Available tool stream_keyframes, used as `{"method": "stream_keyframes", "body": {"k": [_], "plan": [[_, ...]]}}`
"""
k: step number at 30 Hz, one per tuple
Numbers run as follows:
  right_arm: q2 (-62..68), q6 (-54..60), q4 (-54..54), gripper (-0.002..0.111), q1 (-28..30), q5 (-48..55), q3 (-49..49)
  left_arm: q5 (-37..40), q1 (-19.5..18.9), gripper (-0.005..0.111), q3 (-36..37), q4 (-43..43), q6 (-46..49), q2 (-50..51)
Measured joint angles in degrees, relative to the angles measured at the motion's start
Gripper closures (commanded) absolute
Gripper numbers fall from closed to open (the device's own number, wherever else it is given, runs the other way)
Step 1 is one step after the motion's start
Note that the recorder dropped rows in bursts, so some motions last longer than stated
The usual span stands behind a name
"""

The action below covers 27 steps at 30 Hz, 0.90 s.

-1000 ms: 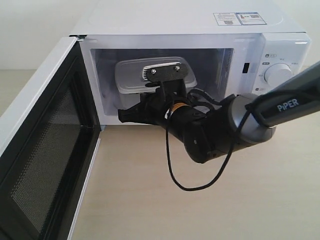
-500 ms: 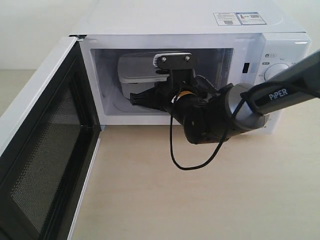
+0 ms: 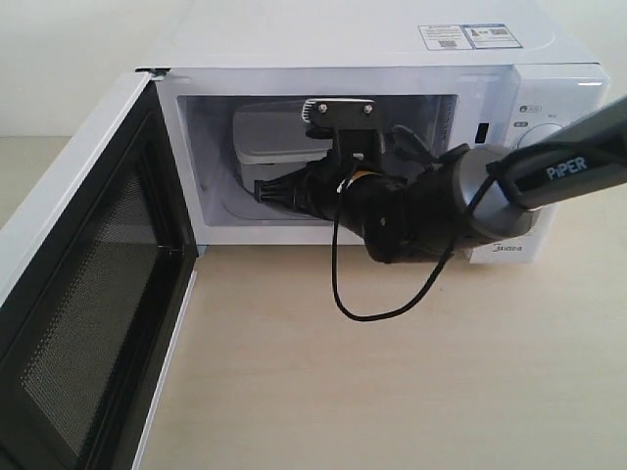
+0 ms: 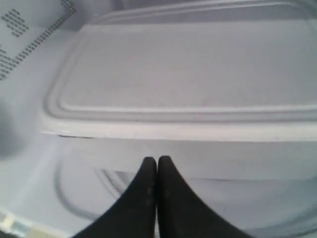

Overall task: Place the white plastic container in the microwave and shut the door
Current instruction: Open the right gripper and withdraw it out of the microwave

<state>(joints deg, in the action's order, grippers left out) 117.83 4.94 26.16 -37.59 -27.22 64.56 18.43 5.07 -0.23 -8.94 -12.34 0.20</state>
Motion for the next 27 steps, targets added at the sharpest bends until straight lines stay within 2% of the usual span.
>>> {"method": "stream_keyframes", "body": {"k": [7, 14, 19, 27], "plan": [[-7.10, 1.61, 0.00, 0.108, -1.87, 10.47, 0.00, 0.00, 0.00, 0.102, 0.00, 0.00, 0.00, 0.00], [-14.04, 2.12, 0.00, 0.108, -4.12, 26.63, -0.97, 0.00, 0.00, 0.102, 0.00, 0.00, 0.00, 0.00], [-22.39, 2.12, 0.22, 0.108, -4.12, 33.72, -6.36, 0.00, 0.00, 0.102, 0.00, 0.00, 0.00, 0.00], [-36.61, 4.52, -0.29, 0.108, -4.12, 52.33, -15.81, 0.00, 0.00, 0.102, 0.00, 0.00, 0.00, 0.00]]}}
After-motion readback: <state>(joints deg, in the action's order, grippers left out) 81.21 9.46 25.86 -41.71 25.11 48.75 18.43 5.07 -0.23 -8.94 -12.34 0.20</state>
